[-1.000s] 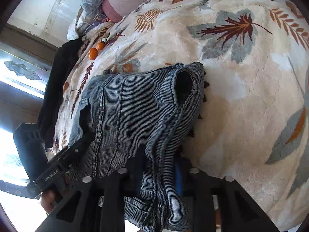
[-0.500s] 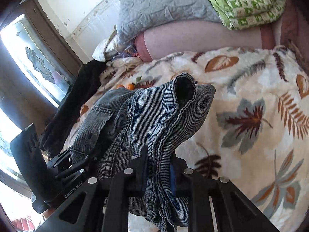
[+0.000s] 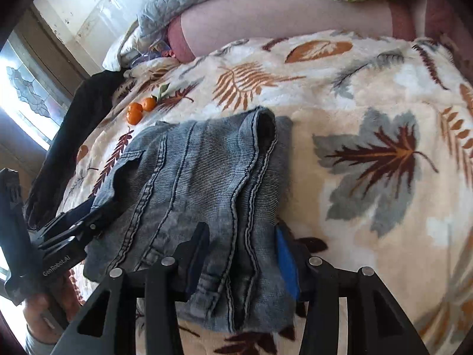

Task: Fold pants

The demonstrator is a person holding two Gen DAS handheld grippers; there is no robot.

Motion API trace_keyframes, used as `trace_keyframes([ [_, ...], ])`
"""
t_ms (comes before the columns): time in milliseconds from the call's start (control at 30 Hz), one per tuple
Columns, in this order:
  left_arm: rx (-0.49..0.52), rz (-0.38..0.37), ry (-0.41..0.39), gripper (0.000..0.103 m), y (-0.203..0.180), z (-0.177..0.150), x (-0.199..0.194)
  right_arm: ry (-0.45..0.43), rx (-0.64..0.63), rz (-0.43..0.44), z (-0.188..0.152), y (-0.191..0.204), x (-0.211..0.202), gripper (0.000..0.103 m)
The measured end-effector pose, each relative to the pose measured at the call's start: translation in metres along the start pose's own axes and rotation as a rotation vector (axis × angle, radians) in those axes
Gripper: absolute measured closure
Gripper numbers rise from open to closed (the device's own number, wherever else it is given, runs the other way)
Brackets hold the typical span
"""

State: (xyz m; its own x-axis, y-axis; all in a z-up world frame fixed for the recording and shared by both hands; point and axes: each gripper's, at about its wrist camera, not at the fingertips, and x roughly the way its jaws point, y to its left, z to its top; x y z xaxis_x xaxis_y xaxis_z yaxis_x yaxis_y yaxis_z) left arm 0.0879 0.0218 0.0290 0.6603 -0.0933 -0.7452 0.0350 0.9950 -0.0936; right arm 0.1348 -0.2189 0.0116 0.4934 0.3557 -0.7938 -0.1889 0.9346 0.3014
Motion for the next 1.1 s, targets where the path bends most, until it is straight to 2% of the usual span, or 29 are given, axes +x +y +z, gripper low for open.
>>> trace_keyframes([
  [67, 0.024, 0.029, -0.023, 0.013, -0.006, -0.016, -0.008, -0.046, -0.048, 0.009, -0.014, 0.012, -0.021, 0.039],
  [133, 0.082, 0.09, 0.066, 0.013, -0.015, -0.03, 0.016, -0.029, -0.1, -0.044, -0.032, 0.02, -0.016, 0.025],
  [167, 0.102, 0.108, 0.11, 0.013, -0.018, -0.036, 0.028, 0.049, -0.131, -0.091, -0.041, 0.023, 0.002, 0.021],
  [200, 0.099, 0.102, 0.089, 0.013, -0.017, -0.037, 0.026, 0.159, -0.158, -0.153, -0.048, 0.022, 0.025, 0.021],
  [233, 0.092, 0.101, 0.066, 0.013, -0.016, -0.034, 0.015, 0.186, -0.18, -0.194, -0.056, 0.022, 0.034, 0.022],
  [267, 0.089, 0.107, 0.04, 0.013, -0.016, -0.031, 0.001, 0.114, -0.199, -0.197, -0.057, 0.029, 0.021, 0.022],
  [333, 0.087, 0.131, -0.036, 0.013, -0.016, -0.027, -0.027, 0.036, -0.174, -0.123, -0.059, 0.035, -0.009, 0.022],
  [400, 0.087, 0.151, -0.076, 0.013, -0.019, -0.025, -0.05, -0.064, -0.153, -0.126, -0.061, 0.038, -0.038, 0.022],
  [500, 0.076, 0.157, -0.104, 0.013, -0.025, -0.029, -0.073, -0.191, -0.159, -0.155, -0.071, 0.043, -0.07, 0.021],
  [667, 0.076, 0.172, -0.106, 0.013, -0.038, -0.041, -0.087, -0.325, -0.097, -0.166, -0.083, 0.032, -0.102, 0.014],
  [833, 0.071, 0.164, -0.064, 0.013, -0.048, -0.051, -0.085, -0.364, -0.061, -0.178, -0.083, 0.02, -0.104, 0.012],
  [1100, 0.041, 0.112, -0.069, 0.012, -0.064, -0.053, -0.093, -0.37, -0.058, -0.139, -0.09, 0.015, -0.105, 0.012],
])
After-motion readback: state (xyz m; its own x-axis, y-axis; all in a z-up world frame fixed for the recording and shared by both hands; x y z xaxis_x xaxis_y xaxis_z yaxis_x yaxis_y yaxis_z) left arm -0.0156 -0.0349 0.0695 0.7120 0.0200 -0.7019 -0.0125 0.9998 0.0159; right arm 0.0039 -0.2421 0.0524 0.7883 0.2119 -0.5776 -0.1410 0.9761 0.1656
